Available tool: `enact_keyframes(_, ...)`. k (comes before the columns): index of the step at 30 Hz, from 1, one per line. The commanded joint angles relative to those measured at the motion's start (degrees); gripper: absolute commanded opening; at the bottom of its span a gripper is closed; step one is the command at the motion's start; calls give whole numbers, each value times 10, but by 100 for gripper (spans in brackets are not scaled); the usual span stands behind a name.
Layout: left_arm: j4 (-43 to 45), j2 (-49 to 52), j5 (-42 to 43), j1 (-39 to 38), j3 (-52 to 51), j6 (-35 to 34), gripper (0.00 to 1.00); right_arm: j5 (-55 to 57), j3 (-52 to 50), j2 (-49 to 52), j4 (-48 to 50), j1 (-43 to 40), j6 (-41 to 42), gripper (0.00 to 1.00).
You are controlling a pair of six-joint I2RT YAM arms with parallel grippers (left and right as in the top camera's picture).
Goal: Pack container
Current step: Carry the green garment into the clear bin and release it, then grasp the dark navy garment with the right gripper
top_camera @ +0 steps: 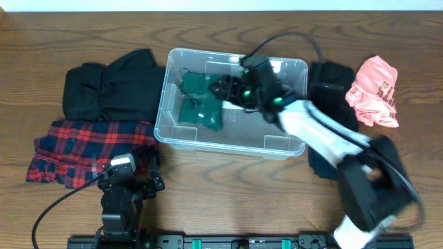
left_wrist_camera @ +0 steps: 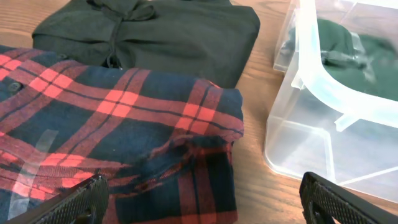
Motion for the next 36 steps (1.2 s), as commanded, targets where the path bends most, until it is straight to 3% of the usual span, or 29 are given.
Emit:
enact_keyframes(1, 1, -4, -1, 3, -9, 8, 98, 71, 13, -120, -72, -38, -142, 74)
enact_keyframes(3, 1, -4, -1, 3, -9, 8, 98, 106, 13, -186, -156, -71, -177, 82)
enact_keyframes(4, 1, -4, -1, 3, -9, 8, 98, 120, 13, -218, -196, -91, -188, 99)
enact_keyframes(11, 1, -4, -1, 3, -9, 8, 98, 130, 13, -356, -404, -328, -232, 99)
enact_keyframes(19, 1, -4, -1, 3, -9, 8, 98, 52, 7, -294, -447, -585, -306, 99)
enact_keyframes(29, 1, -4, -1, 3, -9, 8, 98, 1, -27, -132, -540, -576, -396, 99)
enact_keyframes(36, 1, -4, -1, 3, -9, 8, 98, -74, -167, -87, -366, -570, -408, 96)
